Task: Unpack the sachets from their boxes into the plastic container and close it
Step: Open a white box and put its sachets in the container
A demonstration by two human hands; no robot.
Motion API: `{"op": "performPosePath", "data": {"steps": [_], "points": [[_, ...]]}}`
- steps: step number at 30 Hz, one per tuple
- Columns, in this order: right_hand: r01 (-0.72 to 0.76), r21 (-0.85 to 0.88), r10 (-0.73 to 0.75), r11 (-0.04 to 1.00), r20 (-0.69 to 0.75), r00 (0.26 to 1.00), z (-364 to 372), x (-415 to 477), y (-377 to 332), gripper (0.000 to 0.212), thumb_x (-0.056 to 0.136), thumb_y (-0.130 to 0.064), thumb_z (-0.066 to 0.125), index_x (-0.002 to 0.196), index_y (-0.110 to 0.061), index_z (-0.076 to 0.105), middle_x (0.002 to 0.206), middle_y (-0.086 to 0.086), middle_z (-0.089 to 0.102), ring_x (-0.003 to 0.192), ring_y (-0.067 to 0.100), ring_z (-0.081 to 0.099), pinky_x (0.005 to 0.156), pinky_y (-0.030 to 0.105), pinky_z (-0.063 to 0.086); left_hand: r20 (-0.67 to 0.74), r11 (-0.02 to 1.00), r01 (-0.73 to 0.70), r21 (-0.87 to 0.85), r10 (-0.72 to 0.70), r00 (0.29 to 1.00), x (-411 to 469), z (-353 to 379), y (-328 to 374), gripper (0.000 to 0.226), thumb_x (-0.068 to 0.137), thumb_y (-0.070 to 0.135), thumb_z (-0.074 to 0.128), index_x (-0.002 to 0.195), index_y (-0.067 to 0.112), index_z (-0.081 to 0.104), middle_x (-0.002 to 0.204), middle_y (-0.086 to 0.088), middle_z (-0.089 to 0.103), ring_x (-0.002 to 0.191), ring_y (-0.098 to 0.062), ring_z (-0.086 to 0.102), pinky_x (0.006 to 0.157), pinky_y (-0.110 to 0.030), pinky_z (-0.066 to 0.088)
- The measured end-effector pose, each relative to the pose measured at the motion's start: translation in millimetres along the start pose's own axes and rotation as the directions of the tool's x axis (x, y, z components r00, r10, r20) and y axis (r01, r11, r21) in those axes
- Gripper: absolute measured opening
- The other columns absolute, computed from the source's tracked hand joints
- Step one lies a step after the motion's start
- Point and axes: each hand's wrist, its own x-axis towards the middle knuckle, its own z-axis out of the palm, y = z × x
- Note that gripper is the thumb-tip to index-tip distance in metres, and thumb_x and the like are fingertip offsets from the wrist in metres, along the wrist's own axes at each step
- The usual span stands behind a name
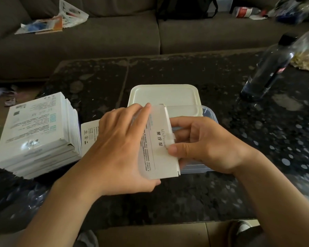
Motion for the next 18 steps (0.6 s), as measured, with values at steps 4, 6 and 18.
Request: {"op": "performPosePath", "data": {"steps": [4,6,18], "points": [[-0.004,-0.021,0.003,1.000,-0.035,0.999,3.6,4.5,2.4,0.044,0.086,0.005,0.066,0.127,-0.011,0.061,0.111,0.015,0.075,0.104,0.032,0.072,0.085,0.061,0.057,-0.020,1.000,-0.012,-0.004,0.011,1.000,1.5,3.3,-3.2,0.136,0.051,0.085,0.058,0.161,0.021,0.012,0.155,0.004,0.025,0.139,-0.024,0.026,0.112,-0.042,0.024],[-0.012,-0.057,0.007,0.998,-0.085,0.996,6.3,7.3,4.7,0.041,0.089,0.009,0.064,0.125,-0.010,0.061,0.107,0.013,0.076,0.101,0.029,0.074,0.083,0.060,0.058,-0.021,1.000,-0.012,0.012,0.013,1.000,2.8,5.4,-3.1,0.135,0.051,0.085,0.056,0.161,0.020,0.013,0.154,0.002,0.026,0.138,-0.024,0.026,0.112,-0.042,0.025],[-0.045,-0.035,0.041,0.998,-0.109,0.993,10.5,11.7,6.2,0.041,0.090,0.013,0.060,0.126,-0.006,0.061,0.111,0.014,0.075,0.103,0.031,0.073,0.086,0.062,0.056,0.000,1.000,-0.010,-0.010,0.010,1.000,1.2,9.4,-7.4,0.135,0.050,0.084,0.059,0.160,0.025,0.008,0.156,0.007,0.021,0.141,-0.020,0.019,0.113,-0.039,0.019]]}}
